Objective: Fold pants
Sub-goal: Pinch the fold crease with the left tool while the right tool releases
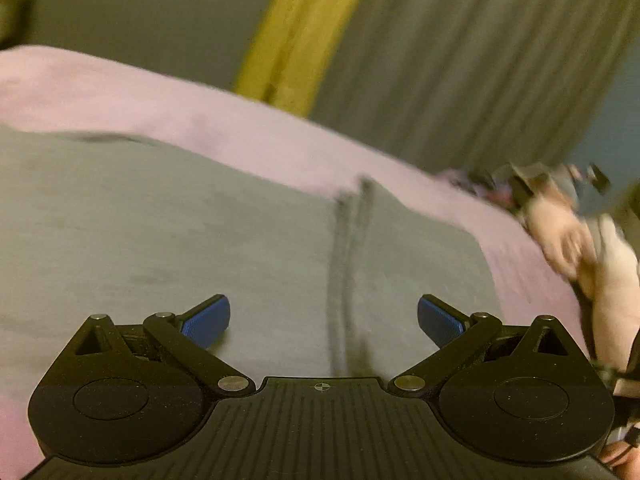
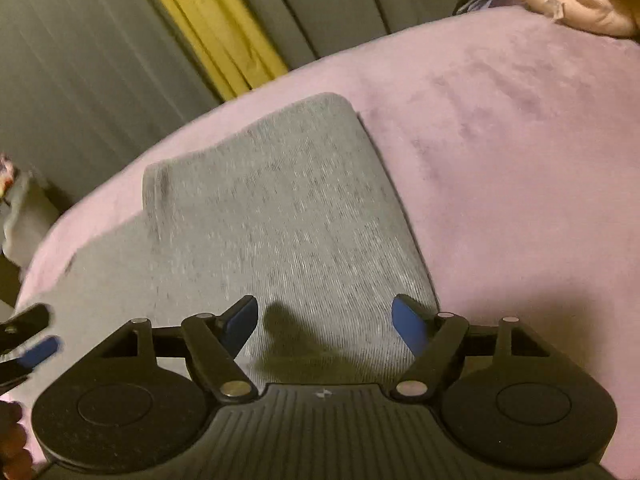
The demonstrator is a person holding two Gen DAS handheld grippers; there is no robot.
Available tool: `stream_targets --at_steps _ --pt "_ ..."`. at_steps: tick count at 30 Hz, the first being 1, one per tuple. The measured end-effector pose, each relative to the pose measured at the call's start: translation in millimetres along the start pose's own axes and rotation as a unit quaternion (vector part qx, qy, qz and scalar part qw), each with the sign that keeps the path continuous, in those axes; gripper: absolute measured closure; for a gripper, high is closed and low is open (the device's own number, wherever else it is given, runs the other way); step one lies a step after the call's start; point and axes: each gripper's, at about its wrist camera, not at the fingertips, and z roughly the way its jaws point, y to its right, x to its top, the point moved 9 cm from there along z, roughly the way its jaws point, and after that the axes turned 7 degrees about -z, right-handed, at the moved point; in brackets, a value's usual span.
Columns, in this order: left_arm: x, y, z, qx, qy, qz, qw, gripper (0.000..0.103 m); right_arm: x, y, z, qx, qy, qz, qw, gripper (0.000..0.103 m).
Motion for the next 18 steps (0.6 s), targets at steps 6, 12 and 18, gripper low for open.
stream_targets --at_steps 6,12,18 --pt "-14.7 1.1 74.0 -0.022 -0.106 -0.083 0.9906 0.036 1.2 -11.0 -1.0 0.017 0.036 -0.027 0.999 0.015" --pt "-7.0 15.4 102.5 -0.044 -0.112 -0.116 0.9860 0.076 12.0 -12.1 -8.5 0.031 0.084 -0.017 0.996 0.015" --pt "7.9 24.0 71.0 -0.038 -0.086 -0.083 0.9921 0.089 21.1 -24.2 -31.8 0.093 0.138 -0.020 0.986 0.015"
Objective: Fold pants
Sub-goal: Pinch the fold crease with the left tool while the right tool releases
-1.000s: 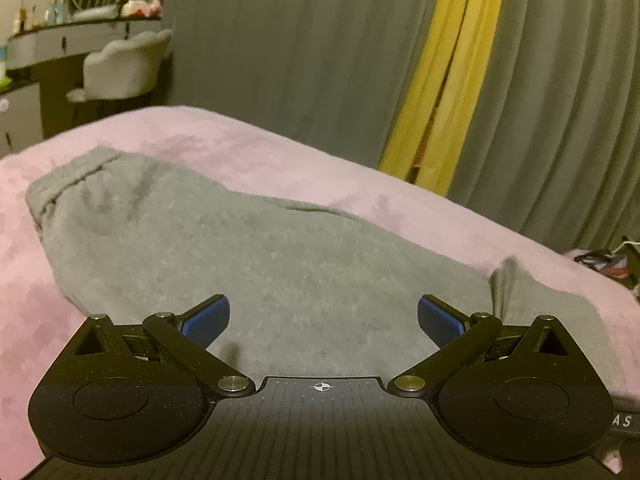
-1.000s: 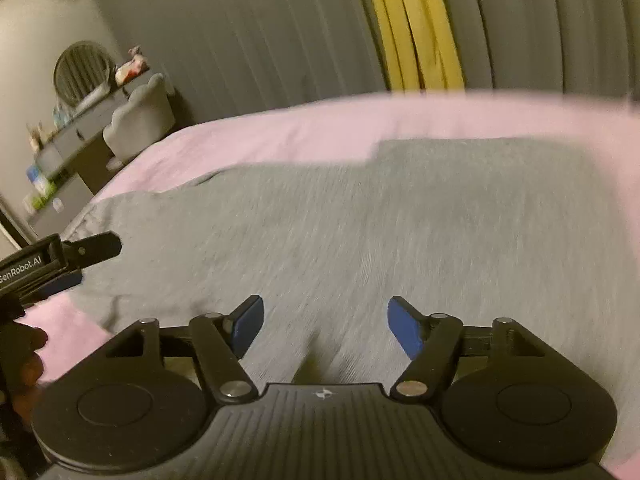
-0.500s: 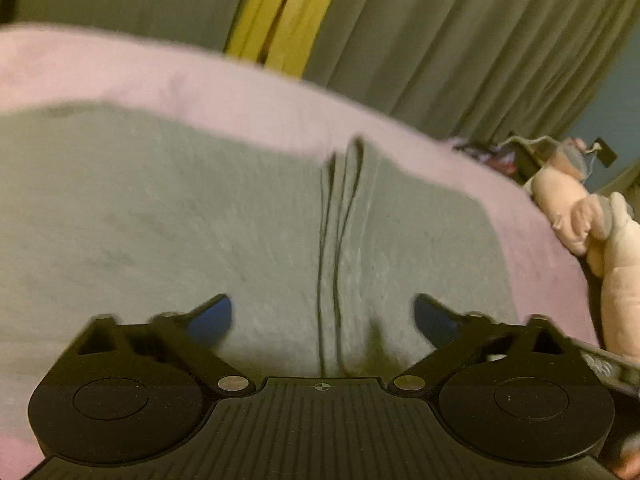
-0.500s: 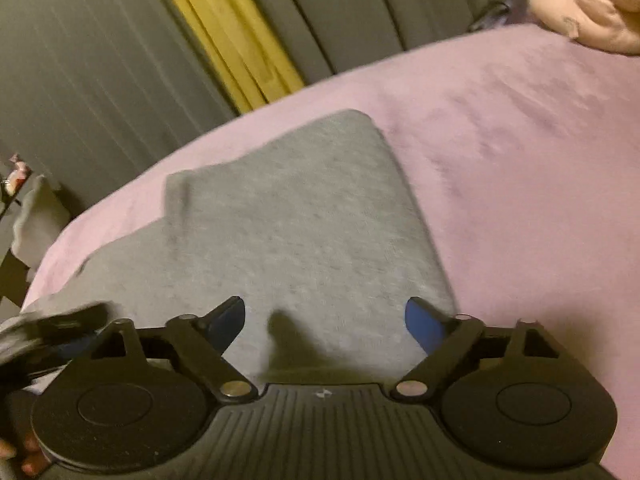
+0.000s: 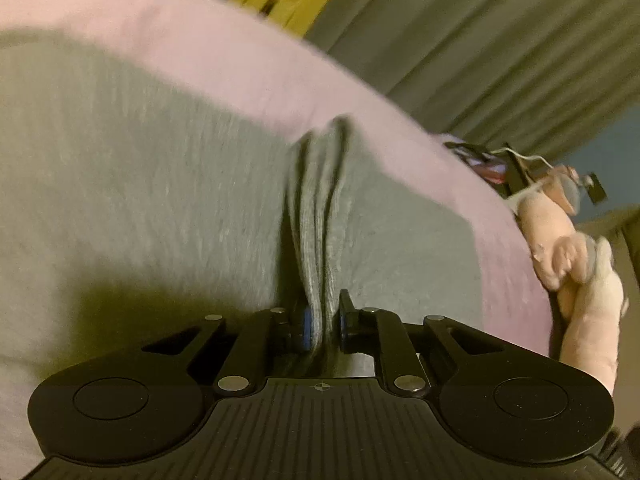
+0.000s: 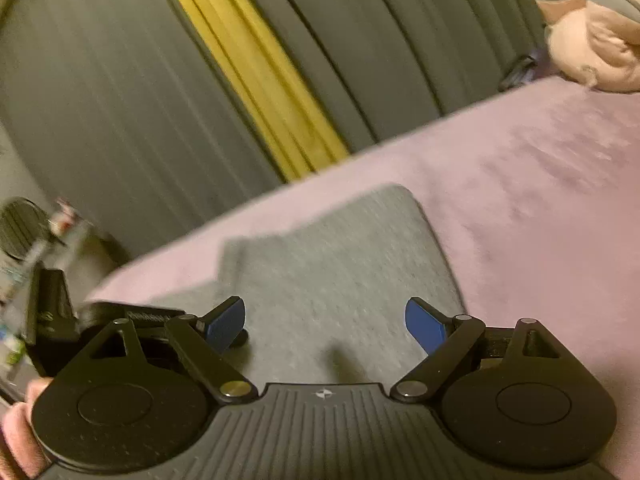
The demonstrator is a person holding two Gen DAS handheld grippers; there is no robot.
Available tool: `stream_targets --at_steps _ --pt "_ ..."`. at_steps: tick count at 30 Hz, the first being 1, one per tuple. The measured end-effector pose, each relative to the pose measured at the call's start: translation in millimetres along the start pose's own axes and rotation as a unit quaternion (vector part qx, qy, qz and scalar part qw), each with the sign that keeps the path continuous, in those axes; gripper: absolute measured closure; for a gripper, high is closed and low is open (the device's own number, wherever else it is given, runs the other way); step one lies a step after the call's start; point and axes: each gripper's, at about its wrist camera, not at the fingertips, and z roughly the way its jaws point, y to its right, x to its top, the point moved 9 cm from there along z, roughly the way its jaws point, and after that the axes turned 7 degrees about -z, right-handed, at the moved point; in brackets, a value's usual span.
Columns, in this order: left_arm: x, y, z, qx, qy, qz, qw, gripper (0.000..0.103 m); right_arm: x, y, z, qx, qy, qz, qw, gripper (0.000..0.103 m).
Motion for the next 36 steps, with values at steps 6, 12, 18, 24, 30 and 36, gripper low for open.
stream_targets --at_steps 6,12,18,24,30,36 --pt "13.9 -21.9 -47.4 0.066 0.073 0.045 0.9941 0.086 -12.5 -9.2 9.1 0.017 -0.045 -0.010 0.999 0.031" --pt "-7.9 -58.1 -53.4 0.082 0.055 -0.003 0.9951 0.045 -29.1 3.2 33.0 -0.018 -0.107 0.000 0.994 0.042" --pt "-21.3 -48.5 -34.1 0.070 0.037 0.003 0.9969 0.067 -31.4 -3.8 36.9 -0.028 -0.107 -0.027 0.993 0.041" --pt "-19.4 -52.4 -45.7 0.086 0.055 0.010 0.9947 0.086 -31.0 -12.9 32.5 -0.048 -0.100 -0.071 0.991 0.041" --pt "-17.2 -51.7 -69.0 0.081 0.078 0.016 0.9935 0.087 -36.1 -21.3 32.4 -0.062 -0.108 -0.110 0.986 0.041" --pt "-10.7 -52.1 -71.3 0.077 0.081 0.008 0.9937 0.087 -39.8 -23.1 32.4 -0.065 -0.113 -0.122 0.984 0.040"
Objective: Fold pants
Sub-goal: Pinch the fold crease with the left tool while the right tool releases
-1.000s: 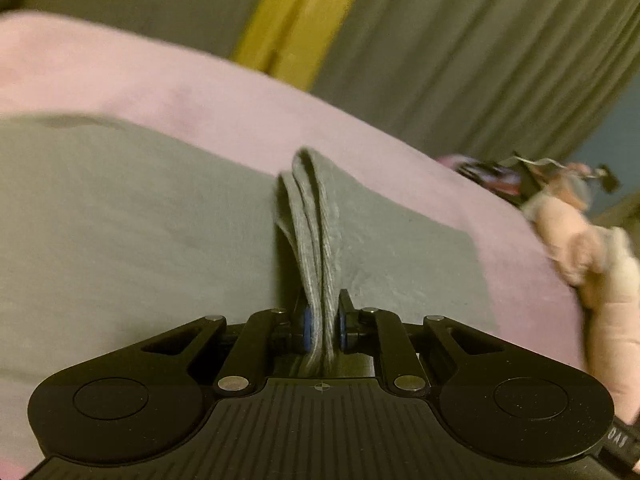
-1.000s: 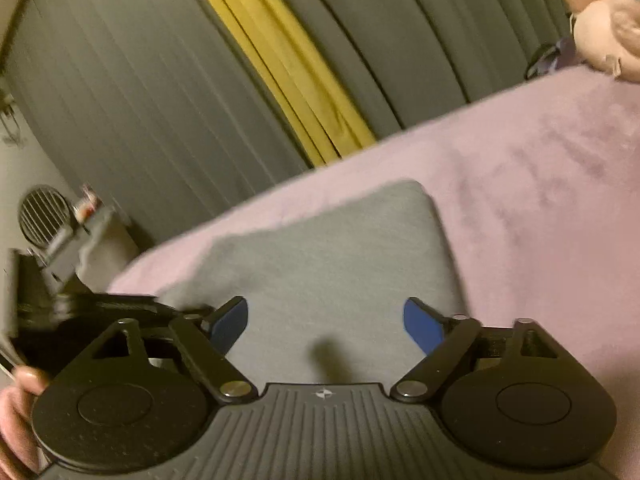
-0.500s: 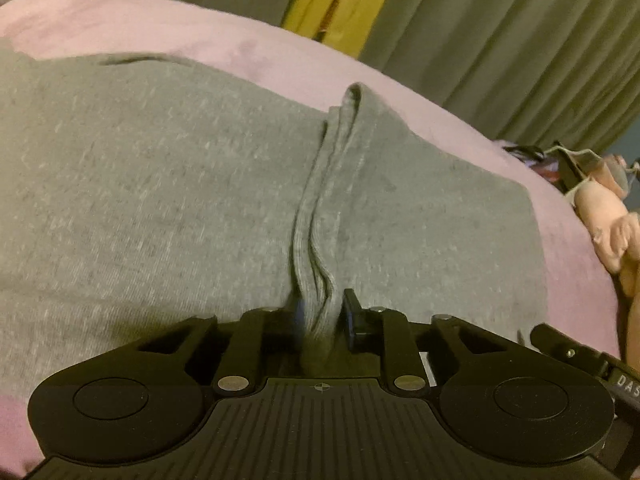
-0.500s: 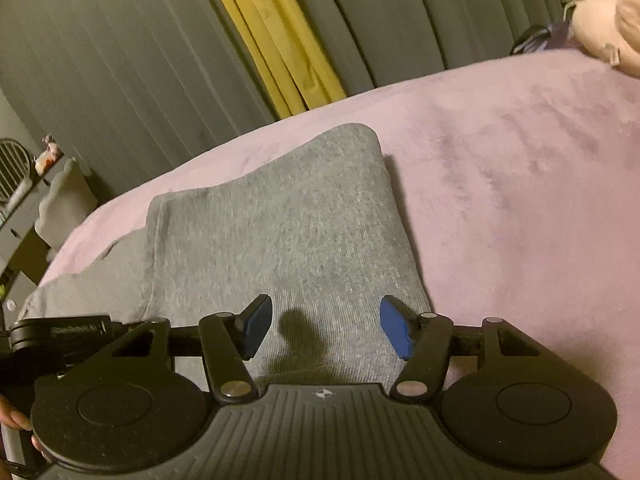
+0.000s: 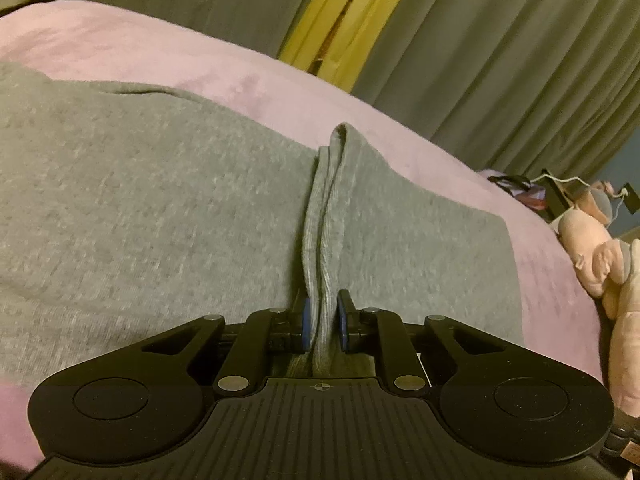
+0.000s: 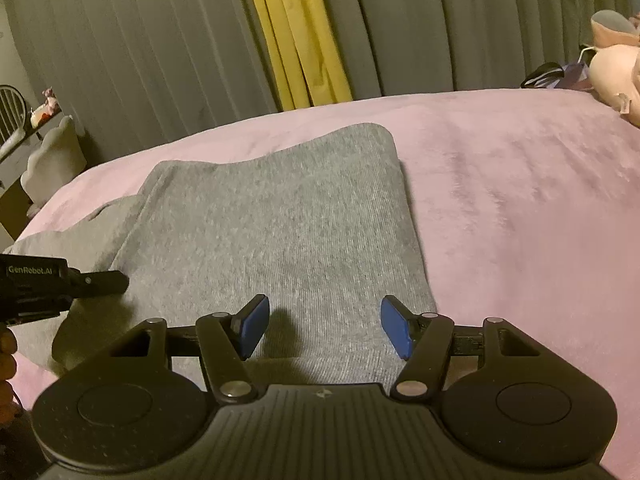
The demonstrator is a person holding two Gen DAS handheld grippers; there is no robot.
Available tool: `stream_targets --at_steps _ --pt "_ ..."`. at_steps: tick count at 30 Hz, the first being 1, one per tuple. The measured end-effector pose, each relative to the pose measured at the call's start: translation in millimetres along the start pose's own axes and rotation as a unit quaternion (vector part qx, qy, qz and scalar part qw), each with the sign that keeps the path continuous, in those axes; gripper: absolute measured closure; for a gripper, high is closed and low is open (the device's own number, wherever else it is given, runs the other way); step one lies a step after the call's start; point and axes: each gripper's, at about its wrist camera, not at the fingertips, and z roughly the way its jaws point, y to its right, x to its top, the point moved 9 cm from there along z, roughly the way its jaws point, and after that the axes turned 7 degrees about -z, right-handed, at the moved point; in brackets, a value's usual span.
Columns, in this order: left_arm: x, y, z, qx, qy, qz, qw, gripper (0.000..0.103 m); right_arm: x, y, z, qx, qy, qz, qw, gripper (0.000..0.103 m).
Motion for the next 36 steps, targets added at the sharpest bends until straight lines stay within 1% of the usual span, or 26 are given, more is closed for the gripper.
stream_targets --at_steps 5,8,11,12,14,15,18,19,20,22,23,24,25,26,27,28,30,31,34,35,36 --pt "-0.8 -0.9 4.0 0.006 -0.004 -0.002 1.0000 0.087 -0.6 0.5 2.7 -0.001 -0.001 -0.008 1.000 0.039" --pt "3.0 -0.3 -5.5 0.000 0.010 -0.005 0.9999 0.088 0.5 1.6 -0.2 0.005 0.002 0.002 1.000 0.039" --pt "10.6 -2.4 -24.6 -0.002 0.037 -0.008 0.9993 0.088 0.6 1.7 -10.3 0.036 0.004 0.049 0.998 0.038" --pt "11.5 -4.3 -30.3 -0.003 0.044 -0.008 0.9990 0.088 -0.6 1.1 -16.3 0.054 0.006 0.073 0.996 0.033" --pt "11.3 -11.8 -34.9 0.004 0.049 -0.013 0.9987 0.088 -5.1 -2.7 -27.6 0.098 0.004 0.121 0.988 0.026" --pt "10.5 -16.3 -33.7 0.007 0.046 -0.021 0.9987 0.088 -8.8 -5.8 -32.0 0.120 0.001 0.143 0.982 0.024" --pt "6.0 -27.3 -23.6 0.005 0.022 -0.061 0.9979 0.088 -22.2 -13.0 -34.7 0.165 -0.028 0.190 0.967 0.024" --pt "5.4 -28.1 -21.5 0.004 0.019 -0.064 0.9978 0.088 -26.5 -13.1 -34.3 0.178 -0.037 0.209 0.961 0.024" --pt "4.8 -27.6 -20.8 0.006 0.021 -0.059 0.9980 0.088 -31.6 -12.6 -32.6 0.195 -0.048 0.234 0.951 0.022" --pt "3.4 -28.2 -18.8 0.012 0.024 -0.052 0.9983 0.087 -42.0 -10.1 -25.4 0.213 -0.072 0.276 0.935 0.021" --pt "2.7 -28.5 -17.9 0.014 0.024 -0.051 0.9983 0.087 -45.9 -10.7 -21.0 0.214 -0.085 0.282 0.931 0.021" --pt "2.2 -29.1 -16.0 0.018 0.023 -0.051 0.9983 0.087 -48.3 -12.5 -16.2 0.211 -0.098 0.280 0.931 0.021" --pt "1.4 -30.7 -13.9 0.021 0.022 -0.050 0.9983 0.087 -50.0 -12.5 -12.6 0.200 -0.100 0.270 0.937 0.021" --pt "0.1 -33.1 -11.0 0.026 0.020 -0.049 0.9983 0.087 -47.9 -10.3 -10.5 0.184 -0.089 0.258 0.944 0.021" --pt "-0.9 -34.4 -9.3 0.031 0.018 -0.048 0.9982 0.087 -43.1 -4.5 -10.1 0.161 -0.070 0.249 0.952 0.025" --pt "-0.9 -36.1 -7.8 0.033 0.018 -0.049 0.9981 0.087 -39.1 2.0 -12.8 0.143 -0.051 0.253 0.955 0.028" --pt "-1.2 -37.8 -9.1 0.039 0.022 -0.048 0.9978 0.087 -30.7 12.2 -20.5 0.127 -0.019 0.266 0.955 0.048" --pt "-1.3 -37.5 -10.0 0.039 0.024 -0.046 0.9979 0.087 -30.3 16.2 -22.6 0.122 -0.020 0.270 0.955 0.050" --pt "-0.9 -39.3 -9.8 0.041 0.023 -0.048 0.9977 0.085 -37.0 17.7 -26.2 0.098 -0.065 0.264 0.957 0.049" --pt "-0.4 -40.9 -10.1 0.047 0.026 -0.053 0.9972 0.081 -34.8 16.8 -33.0 0.092 -0.061 0.252 0.962 0.047" --pt "-0.6 -42.8 -11.8 0.053 0.028 -0.057 0.9966 0.072 -31.7 15.3 -39.9 0.083 -0.053 0.232 0.968 0.039"
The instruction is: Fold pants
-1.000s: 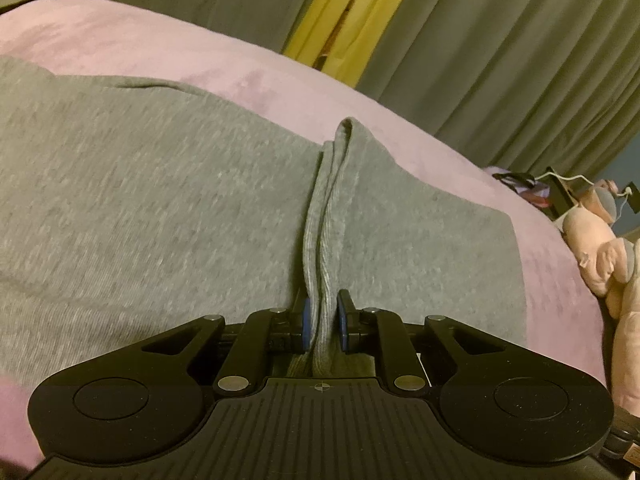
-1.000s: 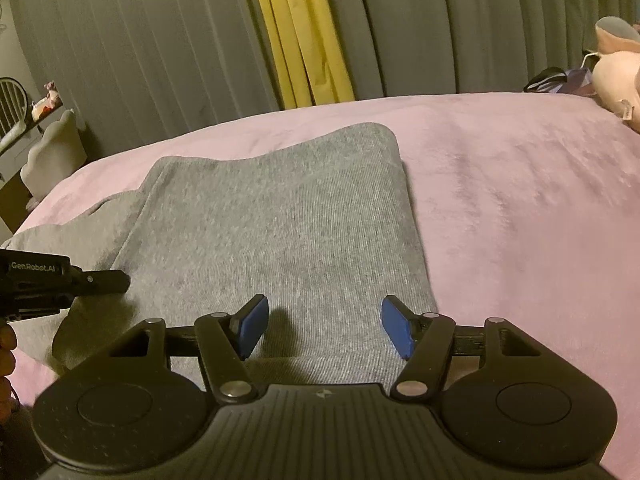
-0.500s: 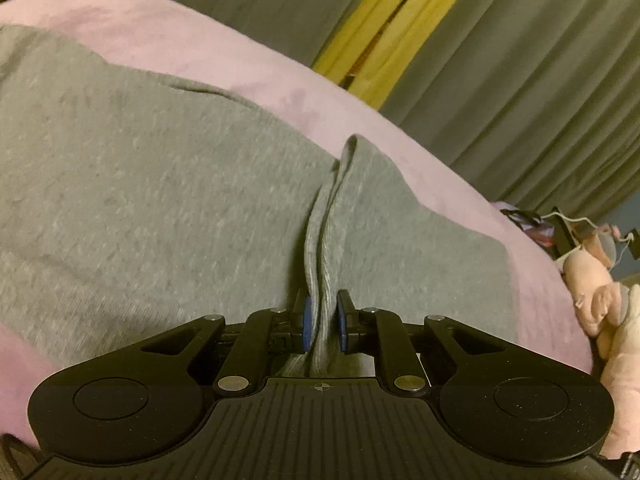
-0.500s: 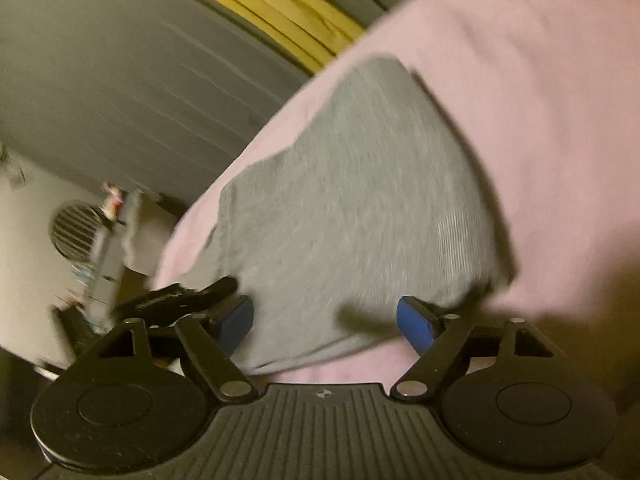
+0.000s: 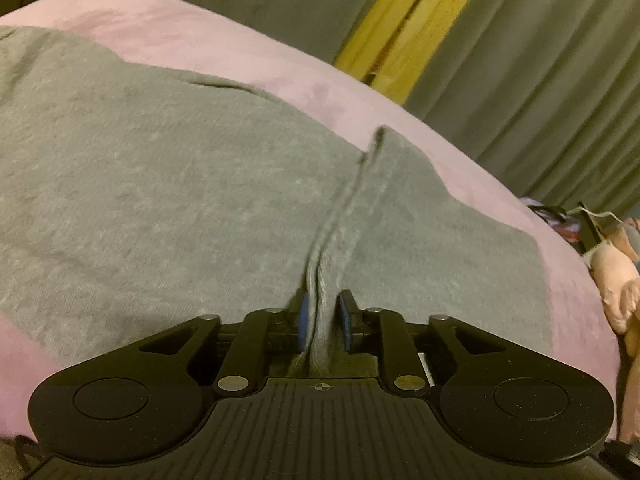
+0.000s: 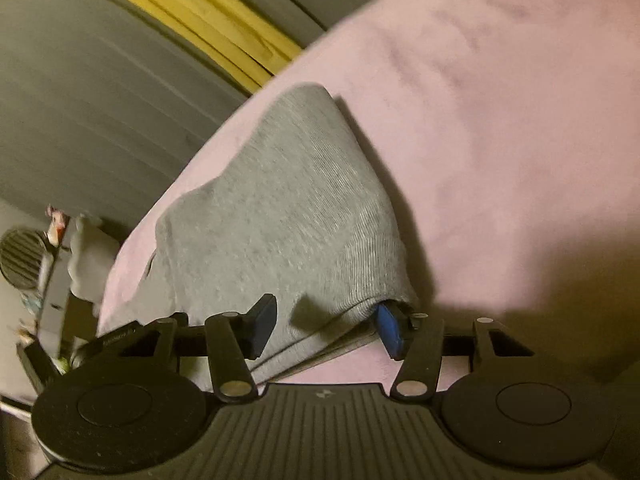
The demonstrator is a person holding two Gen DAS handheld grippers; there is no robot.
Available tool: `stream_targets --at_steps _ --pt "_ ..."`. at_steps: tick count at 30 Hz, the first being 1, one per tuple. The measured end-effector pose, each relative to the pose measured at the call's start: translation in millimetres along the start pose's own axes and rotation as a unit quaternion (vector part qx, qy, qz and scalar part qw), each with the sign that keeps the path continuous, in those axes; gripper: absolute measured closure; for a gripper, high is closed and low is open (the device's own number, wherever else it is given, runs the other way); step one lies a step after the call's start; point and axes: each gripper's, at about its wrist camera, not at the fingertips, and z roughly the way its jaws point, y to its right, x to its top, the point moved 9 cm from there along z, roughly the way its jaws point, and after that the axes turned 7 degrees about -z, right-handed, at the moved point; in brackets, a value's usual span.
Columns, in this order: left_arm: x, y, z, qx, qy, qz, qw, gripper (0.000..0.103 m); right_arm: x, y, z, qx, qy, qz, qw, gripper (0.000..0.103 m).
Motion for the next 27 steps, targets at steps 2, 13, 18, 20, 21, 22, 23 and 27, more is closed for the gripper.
stream_targets --at_steps 2,13,18,20,21,22,23,27 --pt "1.4 -5.5 -0.4 0.010 0.004 -0.013 0.9999 0.064 2.8 -10.2 -8.6 -0.025 0.006 -0.059 0.998 0.020" --pt "11.5 -21.8 -28.1 0.045 0.073 -0.069 0.9940 0.033 -2.0 -57.7 19.9 -0.108 -0.012 -0.379 0.919 0.004" --pt "-0.1 -16.3 -27.8 0.064 0.066 -0.054 0.9943 0.022 -19.4 -51.0 76.2 -0.158 -0.040 -0.504 0.848 0.004" --pt "-8.2 -11.7 -24.4 0.073 0.057 -0.038 0.9950 0.020 -9.7 -49.5 78.2 -0.135 -0.051 -0.485 0.863 0.004" --pt "-11.7 -8.6 -23.0 0.075 0.055 -0.026 0.9954 0.018 -6.9 -45.5 80.3 -0.125 -0.059 -0.470 0.872 0.004" --pt "-15.5 -3.9 -20.7 0.075 0.052 -0.011 0.9957 0.017 -2.2 -40.3 80.5 -0.108 -0.065 -0.447 0.886 0.004" --pt "-19.2 1.9 -18.5 0.074 0.050 0.005 0.9960 0.015 1.1 -36.0 81.6 -0.094 -0.069 -0.431 0.895 0.004" --pt "-38.0 22.2 -6.4 0.050 0.021 0.033 0.9980 0.012 3.7 -33.9 79.4 -0.075 -0.075 -0.404 0.909 0.004"
